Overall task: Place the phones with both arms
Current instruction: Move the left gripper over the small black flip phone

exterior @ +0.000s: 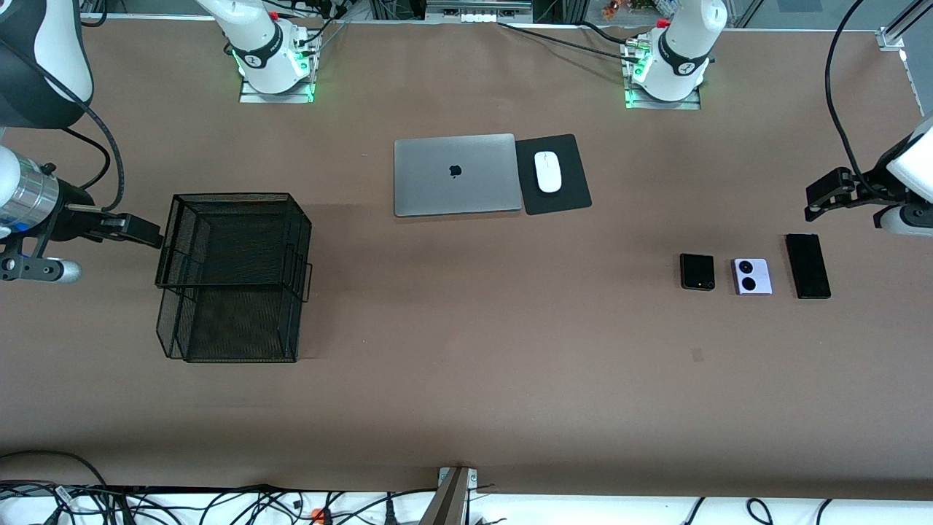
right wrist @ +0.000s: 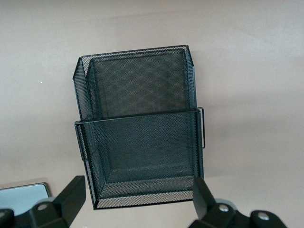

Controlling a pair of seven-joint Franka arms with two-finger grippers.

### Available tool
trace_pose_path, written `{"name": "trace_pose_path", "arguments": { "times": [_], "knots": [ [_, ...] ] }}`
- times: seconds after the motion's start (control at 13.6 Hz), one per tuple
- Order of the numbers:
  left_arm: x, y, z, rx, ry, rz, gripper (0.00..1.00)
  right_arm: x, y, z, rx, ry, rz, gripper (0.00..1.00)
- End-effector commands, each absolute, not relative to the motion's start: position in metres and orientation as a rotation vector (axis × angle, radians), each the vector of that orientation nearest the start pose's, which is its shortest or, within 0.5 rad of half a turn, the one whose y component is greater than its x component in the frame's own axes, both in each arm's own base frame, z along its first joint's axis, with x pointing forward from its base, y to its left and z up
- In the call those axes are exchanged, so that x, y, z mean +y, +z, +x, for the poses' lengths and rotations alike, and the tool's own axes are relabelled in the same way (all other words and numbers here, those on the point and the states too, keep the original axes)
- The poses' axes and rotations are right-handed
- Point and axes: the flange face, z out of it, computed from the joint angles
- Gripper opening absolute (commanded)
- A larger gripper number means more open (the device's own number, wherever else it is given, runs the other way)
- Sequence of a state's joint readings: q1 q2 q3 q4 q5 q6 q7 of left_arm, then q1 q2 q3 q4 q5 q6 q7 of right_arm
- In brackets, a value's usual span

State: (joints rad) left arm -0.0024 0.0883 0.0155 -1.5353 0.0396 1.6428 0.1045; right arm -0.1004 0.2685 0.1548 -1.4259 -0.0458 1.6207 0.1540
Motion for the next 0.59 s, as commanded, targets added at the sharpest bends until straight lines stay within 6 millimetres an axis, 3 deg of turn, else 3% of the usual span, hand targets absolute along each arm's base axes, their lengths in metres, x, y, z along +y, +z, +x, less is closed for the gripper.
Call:
{"name": "trace_pose_path", "arguments": {
  "times": [0.0, 0.51],
  "knots": [
    [0.0096, 0.6064, 0.5825, 0.147, -0.016, -3.106, 1.0, 0.0153, 0.5422, 0.6313, 0.159, 0.119, -3.132, 1.0],
    [0.0149, 0.5995, 0.5789, 0.14, 0.044, -3.109, 1.0, 0.0127, 0.5413, 0.6301, 0.171, 0.136, -3.13, 1.0]
  ]
}}
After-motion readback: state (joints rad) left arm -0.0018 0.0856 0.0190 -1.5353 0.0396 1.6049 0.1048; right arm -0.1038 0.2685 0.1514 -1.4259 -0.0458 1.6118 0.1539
